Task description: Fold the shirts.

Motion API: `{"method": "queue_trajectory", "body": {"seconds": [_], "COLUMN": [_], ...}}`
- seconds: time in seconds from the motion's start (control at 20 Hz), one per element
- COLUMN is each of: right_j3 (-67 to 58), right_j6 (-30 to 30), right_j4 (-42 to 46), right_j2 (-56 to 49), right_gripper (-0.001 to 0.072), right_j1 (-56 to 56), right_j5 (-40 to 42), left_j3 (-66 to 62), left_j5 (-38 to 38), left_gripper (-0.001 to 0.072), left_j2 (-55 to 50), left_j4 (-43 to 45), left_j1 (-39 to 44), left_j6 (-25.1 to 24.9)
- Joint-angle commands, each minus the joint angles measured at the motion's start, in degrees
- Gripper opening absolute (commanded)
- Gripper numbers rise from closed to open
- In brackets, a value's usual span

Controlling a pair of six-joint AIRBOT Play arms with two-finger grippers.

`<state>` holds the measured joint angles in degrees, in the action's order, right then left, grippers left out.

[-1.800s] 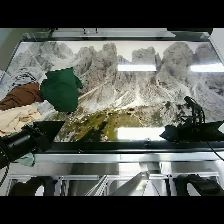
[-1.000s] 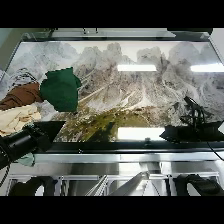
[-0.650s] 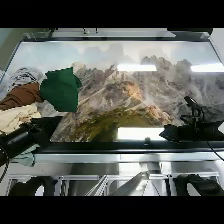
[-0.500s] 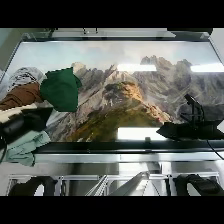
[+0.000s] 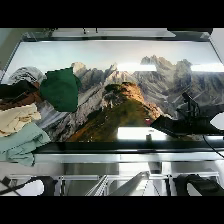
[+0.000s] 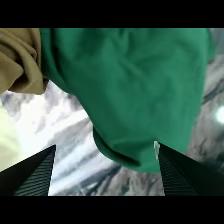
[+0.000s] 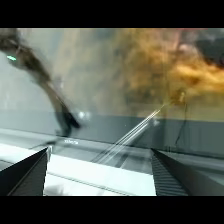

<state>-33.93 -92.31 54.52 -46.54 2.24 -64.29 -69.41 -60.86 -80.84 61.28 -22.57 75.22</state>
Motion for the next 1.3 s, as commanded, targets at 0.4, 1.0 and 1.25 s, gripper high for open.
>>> {"method": "queue_trajectory", "body": {"seconds": [0.4,1.0,1.25], "right_j3": [0.02,-1.60,-3.45], "right_j6": [0.02,4.76,5.81], "right_j4": [-0.15,-0.22,-0.20], "right_j2": [-0.96,-0.94,0.33], "right_gripper": [0.0708,0.0105,0.0289], "right_j1": [0.00,0.00,0.00], "right_j5": [2.91,6.86,6.84], "left_j3": [-24.13,-36.83,-29.75], "left_j5": [-8.96,-31.95,-25.24], "left_gripper": [0.0068,-0.0003,0.0145], "left_j2": [-28.68,-12.70,-6.08], "left_j4": [-2.43,-23.41,-22.47], "left_j1": [6.67,27.89,40.94], "left_j6": [-2.32,-3.78,-3.63]}}
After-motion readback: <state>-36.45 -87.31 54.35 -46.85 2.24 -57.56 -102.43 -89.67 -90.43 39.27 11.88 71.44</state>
